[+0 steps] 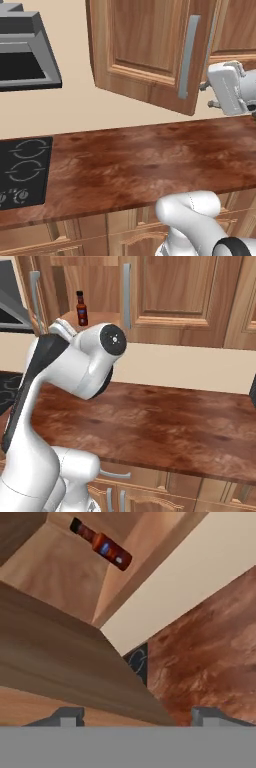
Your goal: Move the condiment bottle and oil and vinegar bottle from the cabinet to the dining counter.
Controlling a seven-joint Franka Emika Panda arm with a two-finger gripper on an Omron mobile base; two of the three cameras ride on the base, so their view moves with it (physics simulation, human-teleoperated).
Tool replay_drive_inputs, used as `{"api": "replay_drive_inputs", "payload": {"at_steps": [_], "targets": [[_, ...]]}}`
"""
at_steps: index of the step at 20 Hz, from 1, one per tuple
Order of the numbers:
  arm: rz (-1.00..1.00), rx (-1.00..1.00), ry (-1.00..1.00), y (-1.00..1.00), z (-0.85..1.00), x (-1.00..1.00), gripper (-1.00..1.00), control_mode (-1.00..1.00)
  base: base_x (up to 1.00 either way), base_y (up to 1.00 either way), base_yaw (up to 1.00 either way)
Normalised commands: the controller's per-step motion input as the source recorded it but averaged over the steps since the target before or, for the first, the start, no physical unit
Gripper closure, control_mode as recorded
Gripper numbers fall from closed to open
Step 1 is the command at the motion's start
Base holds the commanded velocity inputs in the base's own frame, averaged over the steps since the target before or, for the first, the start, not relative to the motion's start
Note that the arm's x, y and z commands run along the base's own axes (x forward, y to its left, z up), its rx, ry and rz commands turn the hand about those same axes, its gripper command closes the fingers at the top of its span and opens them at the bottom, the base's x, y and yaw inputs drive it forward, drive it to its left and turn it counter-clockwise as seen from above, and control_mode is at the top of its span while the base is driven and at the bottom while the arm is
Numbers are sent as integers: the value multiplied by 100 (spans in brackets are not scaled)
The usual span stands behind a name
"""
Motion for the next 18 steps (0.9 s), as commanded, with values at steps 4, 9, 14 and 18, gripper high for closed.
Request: {"api": "replay_drive_inputs", "payload": {"at_steps": [4, 9, 14, 18], "targets": [[27, 0, 0, 85, 1, -46, -100, -100, 0, 0, 0], [27, 0, 0, 100, -1, -11, -100, -100, 0, 0, 0], [29, 0, 0, 100, -8, 0, -100, -100, 0, 0, 0], [28, 0, 0, 100, -10, 0, -100, -100, 0, 0, 0]]}}
